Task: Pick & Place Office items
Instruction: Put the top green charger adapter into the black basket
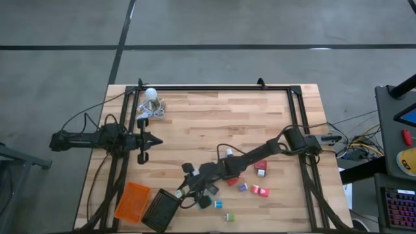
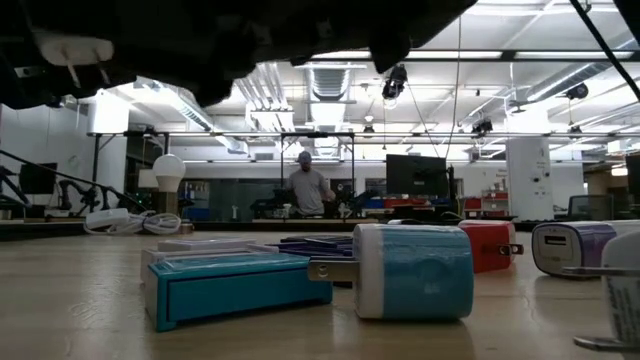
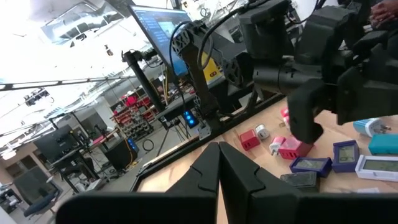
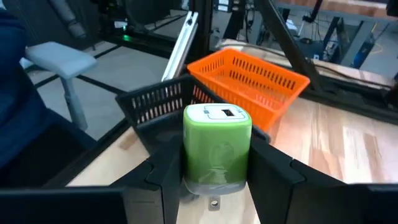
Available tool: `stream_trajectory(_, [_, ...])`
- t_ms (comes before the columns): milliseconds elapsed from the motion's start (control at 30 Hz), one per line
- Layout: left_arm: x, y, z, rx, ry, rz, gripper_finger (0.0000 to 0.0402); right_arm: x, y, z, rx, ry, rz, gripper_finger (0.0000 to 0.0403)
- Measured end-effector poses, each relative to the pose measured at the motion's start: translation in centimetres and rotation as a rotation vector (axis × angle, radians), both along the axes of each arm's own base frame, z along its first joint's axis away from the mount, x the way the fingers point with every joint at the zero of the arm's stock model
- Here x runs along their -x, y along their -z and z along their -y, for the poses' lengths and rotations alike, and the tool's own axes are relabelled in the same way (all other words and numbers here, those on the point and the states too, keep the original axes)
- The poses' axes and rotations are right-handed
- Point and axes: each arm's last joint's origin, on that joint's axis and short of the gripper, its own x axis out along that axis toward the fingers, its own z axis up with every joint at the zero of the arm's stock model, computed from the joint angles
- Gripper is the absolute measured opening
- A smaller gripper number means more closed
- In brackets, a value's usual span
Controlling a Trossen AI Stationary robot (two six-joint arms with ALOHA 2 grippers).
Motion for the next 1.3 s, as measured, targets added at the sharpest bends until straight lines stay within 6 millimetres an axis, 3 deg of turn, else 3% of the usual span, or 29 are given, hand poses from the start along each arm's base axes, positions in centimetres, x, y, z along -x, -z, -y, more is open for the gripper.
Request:
stream_trajectory(233, [0.0,0.0,0.0,0.0,0.0,-0.001,0.0009,-0.9,1.2,-0.3,0.01,-0.005,-0.01,0.0141])
stream_trajectory(600, [0.0,0.0,0.0,0.0,0.0,0.0,0.0009,-1.2,0.6,-0.4,0.01,-0.021,0.026,0.0141])
stream_trajectory(800, [0.0,0.0,0.0,0.0,0.0,0.0,0.0009,-1.0,-0.6,-0.2,0.016,-0.02,0.019,0.0141])
stream_trajectory(1000, [0.0,0.0,0.0,0.0,0.0,0.0,0.0009,0.1,-2.2,0.6,0.076,0.034,-0.099,0.0141])
stream_trajectory(1133, [0.0,0.0,0.0,0.0,0.0,0.0,0.001,0.4,-3.9,0.8,0.098,0.026,-0.046,0.0141])
stream_trajectory(1300, [0.0,0.0,0.0,0.002,0.001,-0.001,0.001,0.8,-4.2,1.1,0.157,0.069,-0.077,0.0141])
